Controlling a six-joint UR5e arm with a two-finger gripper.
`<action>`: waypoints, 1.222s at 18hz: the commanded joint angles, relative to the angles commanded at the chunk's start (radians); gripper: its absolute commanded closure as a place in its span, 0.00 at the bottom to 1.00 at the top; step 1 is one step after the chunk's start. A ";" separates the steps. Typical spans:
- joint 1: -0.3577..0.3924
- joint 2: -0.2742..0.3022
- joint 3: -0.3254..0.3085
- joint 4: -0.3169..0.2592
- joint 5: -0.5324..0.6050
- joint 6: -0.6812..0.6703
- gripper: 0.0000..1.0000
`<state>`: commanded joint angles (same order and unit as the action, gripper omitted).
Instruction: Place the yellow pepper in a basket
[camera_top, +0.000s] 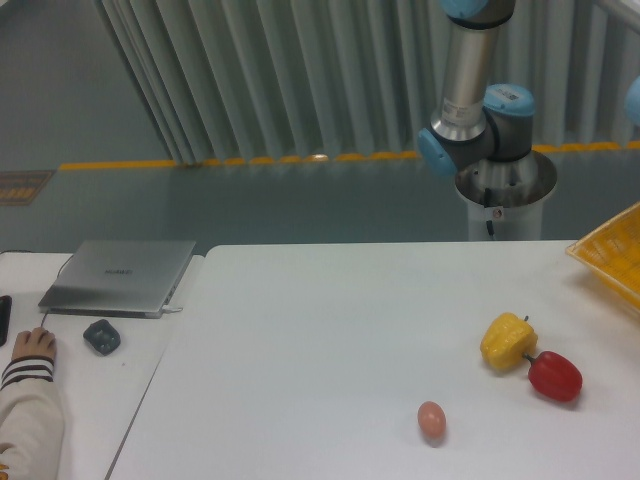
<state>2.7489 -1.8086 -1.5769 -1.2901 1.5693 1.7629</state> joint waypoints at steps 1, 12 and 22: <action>-0.003 0.003 -0.006 0.000 -0.003 -0.038 0.00; -0.119 -0.018 -0.017 0.008 -0.003 -0.541 0.00; -0.371 0.003 -0.048 0.000 0.099 -0.766 0.00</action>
<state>2.3779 -1.8055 -1.6244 -1.2900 1.6687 0.9971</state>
